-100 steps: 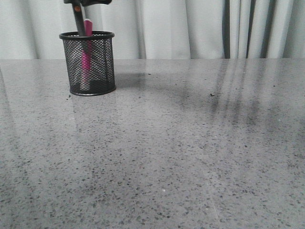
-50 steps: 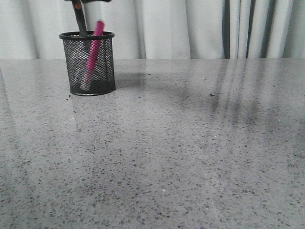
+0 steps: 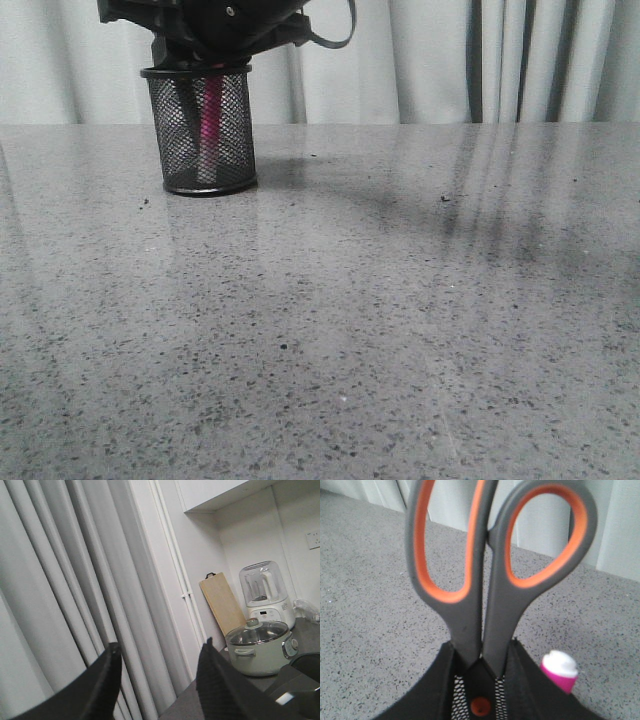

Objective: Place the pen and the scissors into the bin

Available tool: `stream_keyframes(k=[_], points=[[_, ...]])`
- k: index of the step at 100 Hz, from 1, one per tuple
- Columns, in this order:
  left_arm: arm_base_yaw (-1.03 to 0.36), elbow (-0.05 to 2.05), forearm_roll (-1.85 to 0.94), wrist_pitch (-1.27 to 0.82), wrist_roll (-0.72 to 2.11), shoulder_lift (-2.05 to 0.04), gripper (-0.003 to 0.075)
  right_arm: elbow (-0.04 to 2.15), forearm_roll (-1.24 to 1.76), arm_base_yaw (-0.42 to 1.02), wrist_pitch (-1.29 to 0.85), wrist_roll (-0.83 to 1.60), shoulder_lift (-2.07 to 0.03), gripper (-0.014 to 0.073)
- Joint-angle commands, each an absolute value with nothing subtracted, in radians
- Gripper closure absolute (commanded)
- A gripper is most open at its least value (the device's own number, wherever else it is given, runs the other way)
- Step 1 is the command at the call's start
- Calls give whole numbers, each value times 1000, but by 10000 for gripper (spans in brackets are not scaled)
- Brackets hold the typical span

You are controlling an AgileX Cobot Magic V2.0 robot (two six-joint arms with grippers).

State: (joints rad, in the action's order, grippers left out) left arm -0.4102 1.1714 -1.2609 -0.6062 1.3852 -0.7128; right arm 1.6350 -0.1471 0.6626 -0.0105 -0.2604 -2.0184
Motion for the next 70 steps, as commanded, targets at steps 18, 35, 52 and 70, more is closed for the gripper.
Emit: stream_keyframes(k=[18, 35, 52, 70], points=[[-419, 1194, -1276, -562, 1318, -715, 442, 1655, -75, 656, 0, -257, -1939, 510], [-419, 1192, -1065, -539, 1125, -713, 680, 1655, -54, 656, -66, -257, -1885, 211], [-413, 1140, -790, -482, 874, -656, 739, 1655, -61, 656, -101, -257, -1769, 160], [-394, 969, -548, -456, 658, -510, 739, 1636, -182, 660, -260, -253, -1571, 518]])
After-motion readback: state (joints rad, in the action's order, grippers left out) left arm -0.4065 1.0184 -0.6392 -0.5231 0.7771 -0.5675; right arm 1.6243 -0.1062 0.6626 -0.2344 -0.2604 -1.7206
